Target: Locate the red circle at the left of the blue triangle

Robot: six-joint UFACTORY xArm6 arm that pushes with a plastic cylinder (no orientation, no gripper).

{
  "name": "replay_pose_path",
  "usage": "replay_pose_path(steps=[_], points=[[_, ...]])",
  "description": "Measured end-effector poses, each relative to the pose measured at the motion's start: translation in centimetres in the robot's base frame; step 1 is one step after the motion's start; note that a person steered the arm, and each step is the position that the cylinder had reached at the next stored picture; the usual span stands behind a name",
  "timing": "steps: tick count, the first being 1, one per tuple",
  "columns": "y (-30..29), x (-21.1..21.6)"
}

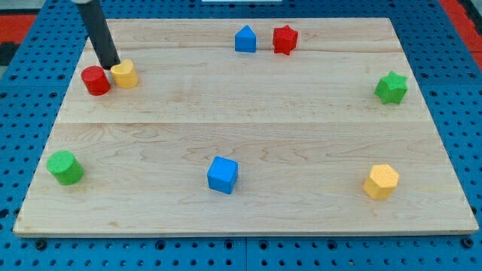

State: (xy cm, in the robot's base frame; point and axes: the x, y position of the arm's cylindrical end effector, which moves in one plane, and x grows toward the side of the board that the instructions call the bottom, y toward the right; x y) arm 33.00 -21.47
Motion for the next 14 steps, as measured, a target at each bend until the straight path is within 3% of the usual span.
replay_pose_path(steps=[2,3,4,5,6,8,10,11,12,14], points=[[9.6,2.8],[8.6,4.8],[3.5,6.4],[-4.5,5.8],[-5.4,5.4],[-2.8,-1.1],[3.4,-4.6],[2.3,-6.4],[7.4,-6.3],[9.4,-2.7]])
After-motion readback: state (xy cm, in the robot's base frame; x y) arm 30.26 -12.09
